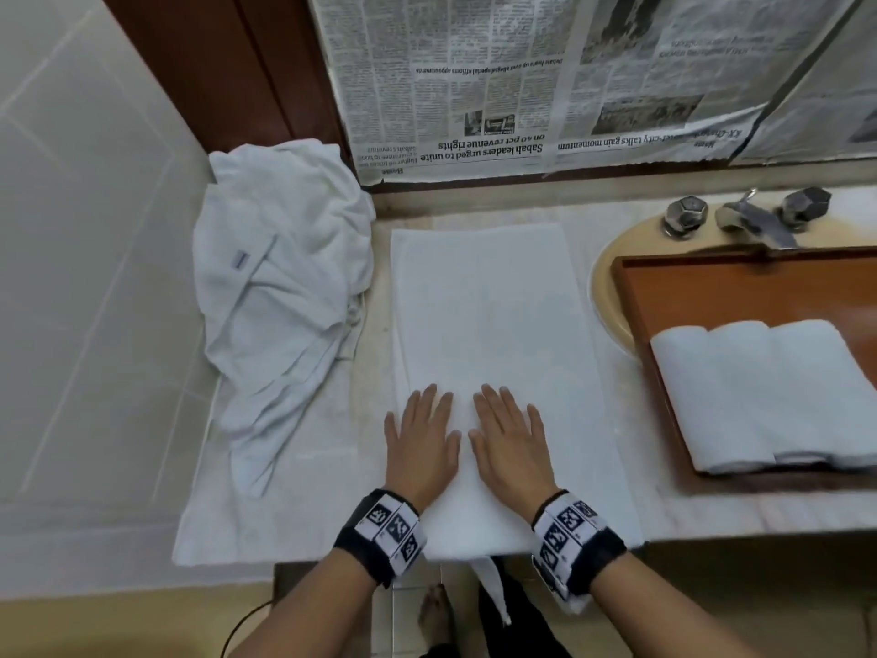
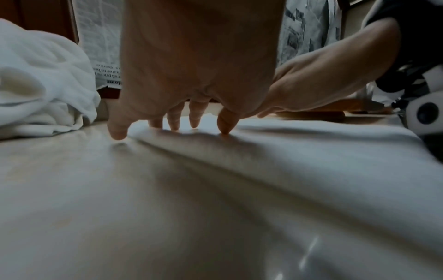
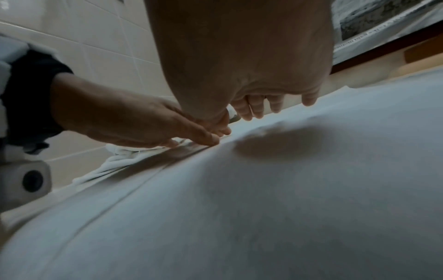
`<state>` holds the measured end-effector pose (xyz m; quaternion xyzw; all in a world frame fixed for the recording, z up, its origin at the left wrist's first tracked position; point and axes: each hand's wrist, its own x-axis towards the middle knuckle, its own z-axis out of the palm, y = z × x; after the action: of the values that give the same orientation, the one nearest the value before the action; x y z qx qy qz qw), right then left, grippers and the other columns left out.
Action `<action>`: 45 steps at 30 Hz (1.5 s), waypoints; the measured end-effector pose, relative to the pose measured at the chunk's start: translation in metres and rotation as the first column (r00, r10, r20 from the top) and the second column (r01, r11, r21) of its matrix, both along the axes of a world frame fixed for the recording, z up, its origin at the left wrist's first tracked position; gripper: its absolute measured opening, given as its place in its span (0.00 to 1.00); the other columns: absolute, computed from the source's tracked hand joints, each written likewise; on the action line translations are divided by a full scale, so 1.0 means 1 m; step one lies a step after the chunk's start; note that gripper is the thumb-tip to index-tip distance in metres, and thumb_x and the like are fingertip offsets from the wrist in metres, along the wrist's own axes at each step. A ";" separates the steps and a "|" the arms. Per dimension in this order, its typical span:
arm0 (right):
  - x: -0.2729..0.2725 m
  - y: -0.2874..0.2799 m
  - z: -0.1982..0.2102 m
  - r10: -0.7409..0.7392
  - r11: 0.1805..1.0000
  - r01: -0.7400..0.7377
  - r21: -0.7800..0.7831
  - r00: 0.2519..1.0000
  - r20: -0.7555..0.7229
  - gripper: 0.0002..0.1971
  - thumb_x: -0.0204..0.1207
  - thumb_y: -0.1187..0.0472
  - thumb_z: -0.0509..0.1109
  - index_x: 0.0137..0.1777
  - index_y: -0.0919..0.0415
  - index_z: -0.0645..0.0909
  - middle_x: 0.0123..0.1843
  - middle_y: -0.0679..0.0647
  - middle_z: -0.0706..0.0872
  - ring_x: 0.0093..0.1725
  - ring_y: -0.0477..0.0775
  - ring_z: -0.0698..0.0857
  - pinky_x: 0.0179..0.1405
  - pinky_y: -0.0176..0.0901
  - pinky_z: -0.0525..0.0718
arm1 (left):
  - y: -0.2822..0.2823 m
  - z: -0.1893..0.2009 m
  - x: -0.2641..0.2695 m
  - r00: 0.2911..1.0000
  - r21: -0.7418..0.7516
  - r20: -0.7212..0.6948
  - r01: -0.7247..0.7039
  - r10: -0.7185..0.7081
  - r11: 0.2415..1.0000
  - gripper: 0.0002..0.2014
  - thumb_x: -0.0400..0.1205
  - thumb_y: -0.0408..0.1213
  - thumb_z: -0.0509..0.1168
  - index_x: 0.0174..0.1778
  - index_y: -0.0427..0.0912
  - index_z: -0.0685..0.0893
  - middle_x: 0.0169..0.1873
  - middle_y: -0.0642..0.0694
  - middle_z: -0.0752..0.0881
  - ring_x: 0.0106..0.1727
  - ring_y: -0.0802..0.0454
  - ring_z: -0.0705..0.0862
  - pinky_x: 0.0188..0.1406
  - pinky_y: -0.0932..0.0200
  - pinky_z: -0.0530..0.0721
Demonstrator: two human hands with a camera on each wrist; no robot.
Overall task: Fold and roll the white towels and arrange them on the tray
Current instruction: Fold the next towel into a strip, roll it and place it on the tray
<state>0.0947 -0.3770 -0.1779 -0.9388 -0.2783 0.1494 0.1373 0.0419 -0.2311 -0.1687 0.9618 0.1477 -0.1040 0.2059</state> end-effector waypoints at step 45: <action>-0.075 0.023 -0.021 0.096 0.993 -0.096 -0.067 0.995 -0.006 0.43 0.74 0.32 0.28 0.88 0.52 0.38 0.88 0.44 0.34 0.86 0.48 0.34 0.80 0.53 0.27 | 0.028 0.006 -0.117 0.987 0.083 -0.003 -0.162 0.163 0.983 0.16 0.81 0.62 0.60 0.47 0.52 0.82 0.54 0.52 0.76 0.57 0.48 0.75 0.54 0.49 0.77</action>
<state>0.0201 -0.3541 -0.1989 -0.9283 -0.3176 0.1663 0.0985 -0.0752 -0.2028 -0.1628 0.9537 0.2307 -0.0854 0.1732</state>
